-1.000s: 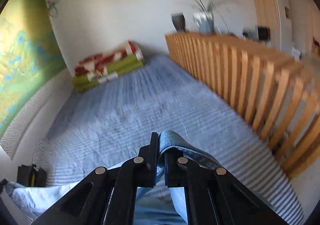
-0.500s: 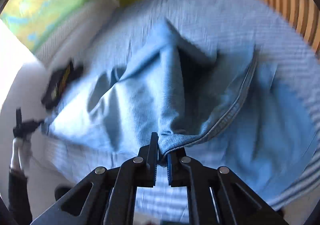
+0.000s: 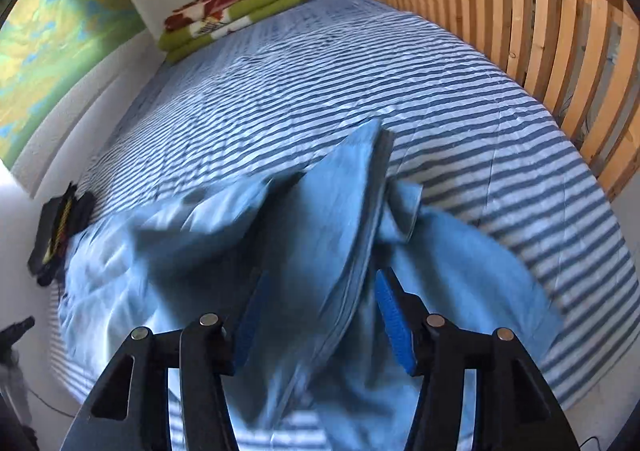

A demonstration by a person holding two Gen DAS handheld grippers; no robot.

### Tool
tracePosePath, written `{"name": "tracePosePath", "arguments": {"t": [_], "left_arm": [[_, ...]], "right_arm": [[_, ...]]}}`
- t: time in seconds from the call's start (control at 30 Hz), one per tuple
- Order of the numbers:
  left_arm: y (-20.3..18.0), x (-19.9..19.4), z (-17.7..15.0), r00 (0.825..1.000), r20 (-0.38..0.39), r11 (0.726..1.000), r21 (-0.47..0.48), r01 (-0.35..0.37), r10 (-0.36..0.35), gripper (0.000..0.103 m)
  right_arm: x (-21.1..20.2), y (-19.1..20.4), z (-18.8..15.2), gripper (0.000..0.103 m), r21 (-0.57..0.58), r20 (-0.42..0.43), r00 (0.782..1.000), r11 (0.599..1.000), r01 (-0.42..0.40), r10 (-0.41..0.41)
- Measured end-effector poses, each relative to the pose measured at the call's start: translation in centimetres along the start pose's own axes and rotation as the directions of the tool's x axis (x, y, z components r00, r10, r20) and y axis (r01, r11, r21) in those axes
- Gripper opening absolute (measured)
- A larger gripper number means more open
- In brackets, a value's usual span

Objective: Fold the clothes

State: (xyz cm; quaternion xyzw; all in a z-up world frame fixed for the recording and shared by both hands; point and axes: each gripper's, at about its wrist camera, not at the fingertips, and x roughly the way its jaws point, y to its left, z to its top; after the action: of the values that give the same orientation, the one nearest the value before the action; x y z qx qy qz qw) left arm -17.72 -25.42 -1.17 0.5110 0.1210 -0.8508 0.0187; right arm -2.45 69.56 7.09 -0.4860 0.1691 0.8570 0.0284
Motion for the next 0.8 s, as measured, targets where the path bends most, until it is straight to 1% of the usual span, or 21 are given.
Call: {"name": "tracePosePath", "arguments": {"t": [0.03,0.1,0.17,0.2,0.23,0.27,0.3,0.33,0.37,0.4,0.43,0.5,0.53,0.57,0.63,0.7,0.73,0.77,0.8], "left_arm": [[-2.4,0.4,0.3,0.999,-0.004,0.999,0.033,0.032,-0.032,0.022],[-7.8,2.1,1.0,0.993,-0.029,0.988,0.102,0.114,-0.112,0.024],[-13.1,4.3,1.6,0.98,-0.064,0.97,0.149,0.194,-0.186,0.03],[-15.6,5.2,1.6,0.972,-0.087,0.959,0.167,0.231,-0.219,0.036],[-18.6,6.3,1.5,0.962,-0.117,0.946,0.189,0.265,-0.246,0.04],[-20.9,7.1,1.3,0.955,-0.133,0.934,0.212,0.287,-0.263,0.04],[-23.5,7.8,1.0,0.948,-0.152,0.918,0.246,0.311,-0.28,0.041],[-26.2,8.2,0.5,0.94,-0.173,0.899,0.285,0.332,-0.292,0.041],[-28.9,8.7,0.0,0.934,-0.194,0.879,0.323,0.351,-0.301,0.042],[-31.0,9.1,-0.4,0.929,-0.207,0.864,0.349,0.362,-0.306,0.044],[-33.0,9.6,-0.7,0.925,-0.212,0.851,0.37,0.373,-0.314,0.044],[-35.9,9.9,-0.8,0.918,-0.22,0.832,0.39,0.394,-0.331,0.044],[-36.8,10.2,-0.5,0.912,-0.221,0.828,0.387,0.406,-0.345,0.044],[-37.8,10.9,-0.3,0.914,-0.205,0.844,0.355,0.402,-0.349,0.044],[-39.1,11.6,0.7,0.909,-0.21,0.844,0.341,0.413,-0.36,0.044],[-40.2,12.5,1.1,0.911,-0.213,0.844,0.347,0.409,-0.354,0.044],[-40.6,13.2,1.2,0.91,-0.222,0.847,0.342,0.408,-0.349,0.044],[-41.0,14.2,1.1,0.906,-0.241,0.847,0.332,0.415,-0.349,0.044],[-41.6,15.2,0.7,0.899,-0.269,0.845,0.327,0.423,-0.346,0.044]], "right_arm": [[1.1,0.0,0.7,0.052,0.011,-0.012,1.0,1.0,0.015,-0.015],[3.4,-0.6,1.6,0.052,0.028,-0.033,0.998,0.998,0.06,-0.059],[5.2,-1.4,2.5,0.052,0.053,-0.034,0.996,0.995,0.089,-0.087],[5.8,-2.0,2.8,0.052,0.078,-0.039,0.995,0.992,0.097,-0.094],[6.5,-2.4,2.8,0.052,0.11,-0.046,0.996,0.991,0.08,-0.076],[7.0,-2.8,2.7,0.051,0.139,-0.058,0.998,0.989,0.044,-0.036],[7.3,-2.9,2.7,0.04,0.142,-0.067,0.998,0.99,0.021,-0.012],[7.5,-2.9,2.7,0.022,0.119,-0.072,0.997,0.992,0.03,-0.021],[7.1,-2.4,2.5,0.016,0.073,-0.067,0.997,0.996,0.047,-0.042],[6.4,-1.8,2.1,0.011,0.027,-0.058,0.997,0.999,0.043,-0.041],[5.8,-1.6,1.7,0.009,-0.001,-0.05,0.998,1.0,0.029,-0.029],[4.0,-1.1,0.6,0.007,-0.044,-0.054,0.998,0.999,-0.018,0.016],[2.9,-0.9,-0.3,0.007,-0.067,-0.068,0.996,0.996,-0.053,0.048],[2.0,-0.7,-1.5,0.006,-0.087,-0.093,0.993,0.993,-0.082,0.073],[0.7,-0.4,-4.0,0.006,-0.118,-0.142,0.984,0.985,-0.123,0.106],[-0.2,-0.1,-6.9,0.006,-0.153,-0.212,0.963,0.968,-0.2,0.166],[-0.5,0.1,-8.4,0.006,-0.183,-0.253,0.949,0.954,-0.236,0.187],[-0.9,0.1,-10.0,0.006,-0.22,-0.286,0.94,0.942,-0.252,0.185],[-1.2,-0.1,-10.6,0.009,-0.238,-0.3,0.937,0.938,-0.254,0.177]]}}
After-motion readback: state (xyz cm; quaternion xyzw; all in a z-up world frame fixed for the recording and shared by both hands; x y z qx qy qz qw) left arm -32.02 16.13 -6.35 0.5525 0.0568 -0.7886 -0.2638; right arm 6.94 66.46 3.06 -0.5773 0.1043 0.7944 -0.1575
